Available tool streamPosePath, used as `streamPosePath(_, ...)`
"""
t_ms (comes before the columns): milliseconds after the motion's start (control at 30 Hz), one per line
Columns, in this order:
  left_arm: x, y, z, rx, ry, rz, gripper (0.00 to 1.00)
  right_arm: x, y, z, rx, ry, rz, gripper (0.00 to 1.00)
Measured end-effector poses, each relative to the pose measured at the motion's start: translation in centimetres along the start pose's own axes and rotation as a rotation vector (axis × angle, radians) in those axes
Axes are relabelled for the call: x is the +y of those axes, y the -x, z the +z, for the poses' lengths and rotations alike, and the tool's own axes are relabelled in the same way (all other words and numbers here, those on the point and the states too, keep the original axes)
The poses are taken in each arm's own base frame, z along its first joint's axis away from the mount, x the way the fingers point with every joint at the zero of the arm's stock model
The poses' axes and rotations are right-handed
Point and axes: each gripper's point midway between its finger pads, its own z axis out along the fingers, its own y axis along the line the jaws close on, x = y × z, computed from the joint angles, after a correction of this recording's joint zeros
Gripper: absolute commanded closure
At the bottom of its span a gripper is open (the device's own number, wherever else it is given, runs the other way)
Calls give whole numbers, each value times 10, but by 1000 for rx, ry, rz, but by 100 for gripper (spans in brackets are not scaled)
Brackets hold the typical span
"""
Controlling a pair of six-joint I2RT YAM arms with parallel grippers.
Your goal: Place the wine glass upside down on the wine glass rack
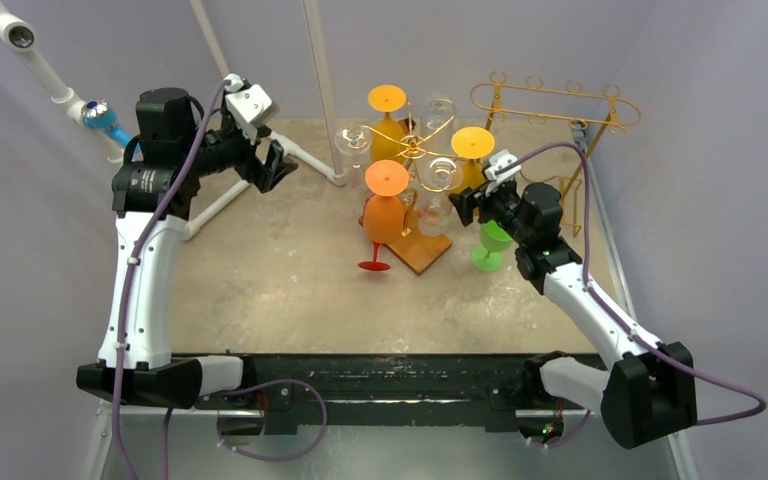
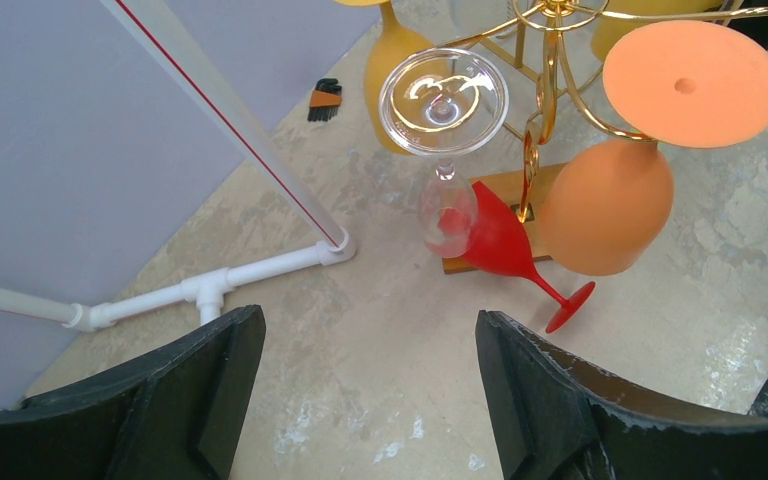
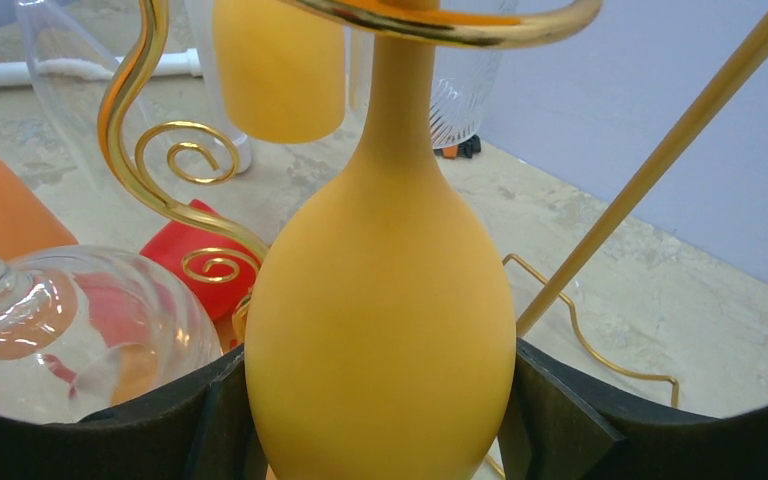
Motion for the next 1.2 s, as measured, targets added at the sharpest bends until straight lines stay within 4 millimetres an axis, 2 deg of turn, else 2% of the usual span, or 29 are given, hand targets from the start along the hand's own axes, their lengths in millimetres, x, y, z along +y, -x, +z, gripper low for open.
streamPosePath(367,0,0,0,-1,0,1,18,-10,-4,0,5,-55,38,81)
streamPosePath(533,0,1,0,-3,1,2,18,-13,-18,5,42,-68,67,72)
streamPosePath(767,1,1,0,-3,2,3,18,-13,-21,10,51,-66,89,55)
streamPosePath(833,0,1,0,-4,1,3,18,-13,-21,10,55,-65,92,47)
streamPosePath(867,0,1,0,-4,0,4,18,-13,-20,10,56,-65,93,41)
streamPosePath(900,0,1,0,-4,0,4,18,-13,-21,10,61,-64,94,29)
streamPosePath(933,-1,2,1,-5,-2,5,18,-13,-20,10,63,-64,97,7)
streamPosePath(967,-1,2,1,-7,-3,7,18,-13,-21,10,68,-63,100,2)
streamPosePath(1200,-5,6,5,-17,-17,20,18,-14,-21,3,82,-85,137,1)
